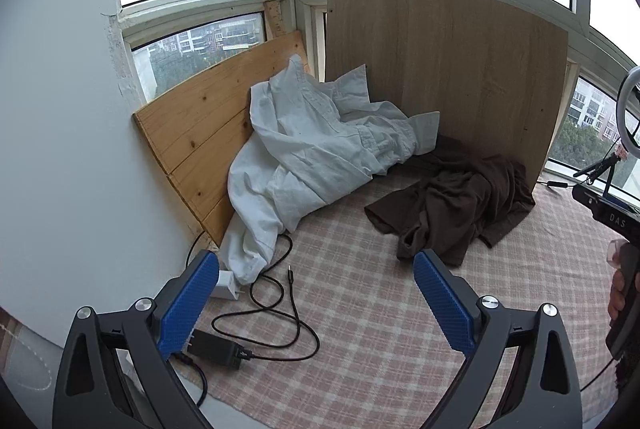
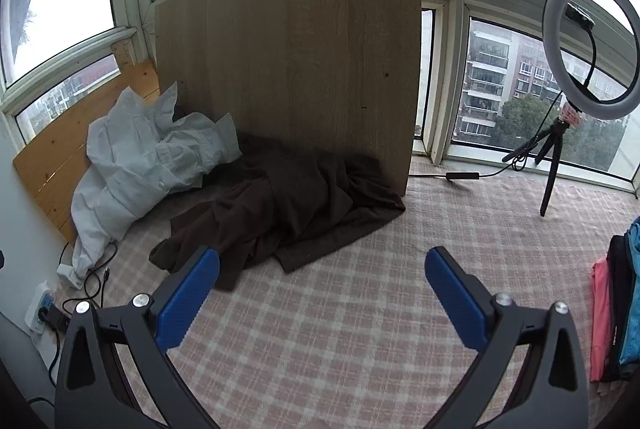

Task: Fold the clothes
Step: 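Grasp the brown fleece top with the right gripper and pull it out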

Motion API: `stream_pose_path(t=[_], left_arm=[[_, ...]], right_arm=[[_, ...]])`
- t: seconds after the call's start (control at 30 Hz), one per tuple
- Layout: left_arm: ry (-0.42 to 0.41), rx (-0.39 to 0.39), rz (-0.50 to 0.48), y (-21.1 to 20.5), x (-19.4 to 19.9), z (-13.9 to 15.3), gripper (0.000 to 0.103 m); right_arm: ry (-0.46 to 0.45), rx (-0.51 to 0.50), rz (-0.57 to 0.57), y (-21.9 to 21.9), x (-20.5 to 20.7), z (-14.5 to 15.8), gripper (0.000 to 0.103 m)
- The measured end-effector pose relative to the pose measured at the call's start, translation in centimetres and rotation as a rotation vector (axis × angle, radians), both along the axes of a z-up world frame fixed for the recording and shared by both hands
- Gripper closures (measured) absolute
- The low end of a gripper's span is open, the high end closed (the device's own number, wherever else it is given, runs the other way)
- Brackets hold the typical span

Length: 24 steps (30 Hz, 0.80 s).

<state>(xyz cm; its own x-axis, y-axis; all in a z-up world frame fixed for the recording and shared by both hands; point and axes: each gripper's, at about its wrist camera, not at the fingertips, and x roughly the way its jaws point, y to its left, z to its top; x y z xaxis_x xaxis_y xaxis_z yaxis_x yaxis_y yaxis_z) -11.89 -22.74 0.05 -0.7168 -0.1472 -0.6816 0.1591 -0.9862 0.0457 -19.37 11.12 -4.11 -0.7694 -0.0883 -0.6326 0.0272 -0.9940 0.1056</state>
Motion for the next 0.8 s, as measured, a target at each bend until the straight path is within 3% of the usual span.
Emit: stream_pose_path(t=[0.2, 0.4, 0.47, 0.53, 0.57, 0.6, 0.63, 0.7, 0.8], left_arm=[[-0.029, 0.042, -0.051, -2.2, -4.0, -1.8, 0.005], [-0.068, 0.063, -0.082, -2.2, -7.5, -4.0, 0.005], [-0.08, 0.071, -0.084, -2.2, -8.6, -4.8, 0.005], [-0.097, 0.084, -0.081, -2.1, -9.6, -5.7, 0.005], [-0.104, 0.092, -0.08, -2.1, -10.1, -6.1, 0.005], [-0.109, 0.101, -0.081, -2.1, -10.5, -6.4, 0.005], [-0.116, 0.107, -0.081, -2.2, -10.8, -6.6, 0.005], [-0.125, 0.112, -0.085, -2.2, -11.2, -6.9, 0.005], [-0.116, 0.1, -0.092, -2.1, -11.1, -6.5, 0.005]], right_arm=[[-0.112, -0.01, -0.034, -3.8, -10.2, -3.7, 0.0], [-0.265, 0.137, -0.028, -7.9, -18.8, -10.1, 0.0], [-0.319, 0.126, -0.01, -8.4, -21.0, -12.3, 0.0], [-0.301, 0.086, -0.006, -8.2, -21.5, -13.2, 0.001], [-0.285, 0.065, -0.005, -8.1, -21.5, -13.4, 0.006], [-0.272, 0.05, 0.002, -8.1, -21.4, -13.3, 0.032], [-0.26, 0.039, 0.014, -8.0, -21.0, -12.9, 0.05], [-0.25, -0.028, 0.031, -7.0, -20.1, -11.5, 0.067], [-0.224, -0.142, 0.059, -5.3, -17.8, -8.6, 0.076]])
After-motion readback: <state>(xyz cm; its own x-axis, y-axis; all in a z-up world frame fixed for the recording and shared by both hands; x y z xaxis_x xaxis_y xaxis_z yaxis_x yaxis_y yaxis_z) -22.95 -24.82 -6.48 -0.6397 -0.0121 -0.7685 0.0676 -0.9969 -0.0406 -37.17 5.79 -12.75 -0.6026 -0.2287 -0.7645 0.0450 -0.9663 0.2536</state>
